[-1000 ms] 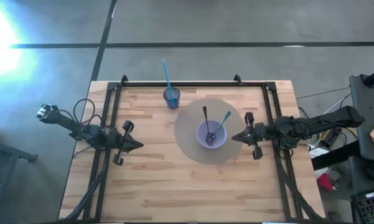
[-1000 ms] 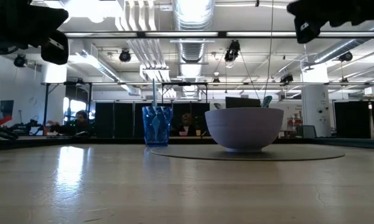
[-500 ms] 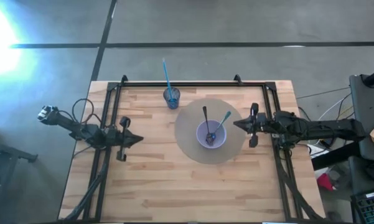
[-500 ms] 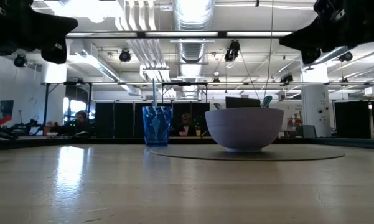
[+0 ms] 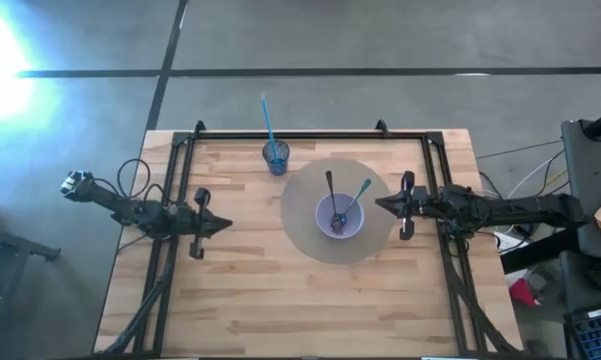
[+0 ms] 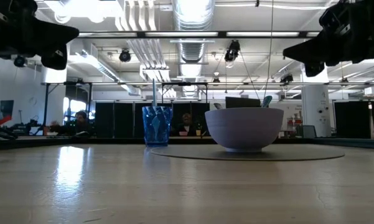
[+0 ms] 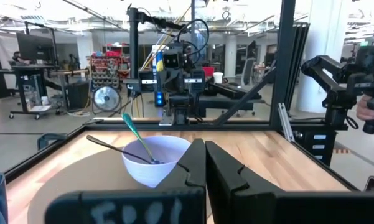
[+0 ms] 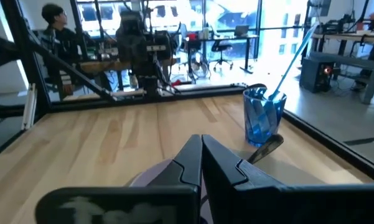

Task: Pick & Place Utensil
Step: Return to Home Position

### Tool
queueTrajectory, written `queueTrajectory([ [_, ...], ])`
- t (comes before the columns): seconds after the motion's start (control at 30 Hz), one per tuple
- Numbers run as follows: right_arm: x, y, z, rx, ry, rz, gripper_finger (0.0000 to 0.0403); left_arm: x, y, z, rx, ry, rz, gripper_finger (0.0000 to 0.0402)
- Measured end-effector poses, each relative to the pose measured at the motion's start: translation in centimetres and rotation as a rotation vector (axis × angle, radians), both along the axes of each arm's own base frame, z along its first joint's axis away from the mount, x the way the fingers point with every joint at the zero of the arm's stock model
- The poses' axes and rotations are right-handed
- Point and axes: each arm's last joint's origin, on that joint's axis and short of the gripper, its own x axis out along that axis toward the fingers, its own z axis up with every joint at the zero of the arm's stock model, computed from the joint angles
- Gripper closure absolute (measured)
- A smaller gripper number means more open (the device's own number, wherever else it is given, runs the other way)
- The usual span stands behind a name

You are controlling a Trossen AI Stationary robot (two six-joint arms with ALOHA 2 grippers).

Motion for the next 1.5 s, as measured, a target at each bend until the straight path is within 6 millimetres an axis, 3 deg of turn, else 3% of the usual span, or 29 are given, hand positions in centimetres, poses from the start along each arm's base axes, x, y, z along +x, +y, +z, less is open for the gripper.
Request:
queueTrajectory([
  [0.37,-1.5,0.1,0.4,-0.042,-0.134,-0.002,0.0394,-0.3,0.3,0.3,0.011,-0.027,0.049,0.0401],
  [0.7,-2.6,0.1,-0.2,-0.041,-0.091,-0.002,0.0394,-1.5,0.6,0.7,-0.005,-0.098,-0.006,0.0401],
  [1.03,-2.8,0.2,-1.9,-0.009,-0.013,0.018,0.0394,-1.3,0.3,-0.3,-0.008,0.005,-0.089,0.0402],
  [1.5,-2.7,0.3,-2.1,0.021,-0.007,0.052,0.0394,-1.2,0.2,-0.7,-0.019,0.046,-0.100,0.0401],
])
